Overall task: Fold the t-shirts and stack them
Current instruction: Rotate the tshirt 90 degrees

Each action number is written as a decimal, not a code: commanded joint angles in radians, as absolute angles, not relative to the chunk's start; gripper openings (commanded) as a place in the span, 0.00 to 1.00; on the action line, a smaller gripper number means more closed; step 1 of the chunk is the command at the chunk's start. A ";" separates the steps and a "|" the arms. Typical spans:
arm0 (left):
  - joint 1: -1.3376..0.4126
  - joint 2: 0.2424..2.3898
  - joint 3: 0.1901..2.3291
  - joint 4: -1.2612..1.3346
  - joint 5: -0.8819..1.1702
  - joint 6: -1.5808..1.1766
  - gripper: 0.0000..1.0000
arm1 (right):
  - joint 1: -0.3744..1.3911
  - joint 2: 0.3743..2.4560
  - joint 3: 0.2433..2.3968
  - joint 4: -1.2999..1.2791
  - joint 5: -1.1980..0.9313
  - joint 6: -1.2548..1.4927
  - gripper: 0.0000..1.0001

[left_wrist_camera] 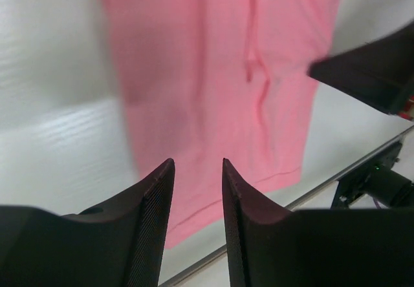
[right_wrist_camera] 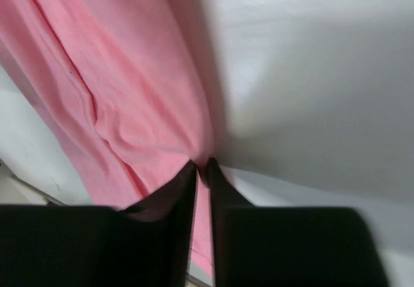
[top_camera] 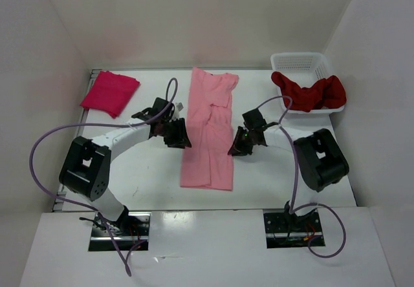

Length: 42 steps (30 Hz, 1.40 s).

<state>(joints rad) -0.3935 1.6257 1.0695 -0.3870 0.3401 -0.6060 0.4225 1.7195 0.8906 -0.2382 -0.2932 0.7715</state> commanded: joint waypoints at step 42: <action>-0.494 1.517 0.715 -0.397 0.488 -0.779 0.31 | 0.584 1.210 0.371 -0.184 -0.377 1.140 0.13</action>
<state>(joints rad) -0.4839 1.5101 0.7197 -0.4194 0.4492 -0.7692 0.5735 1.2175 0.3710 -0.2237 -0.3813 1.1301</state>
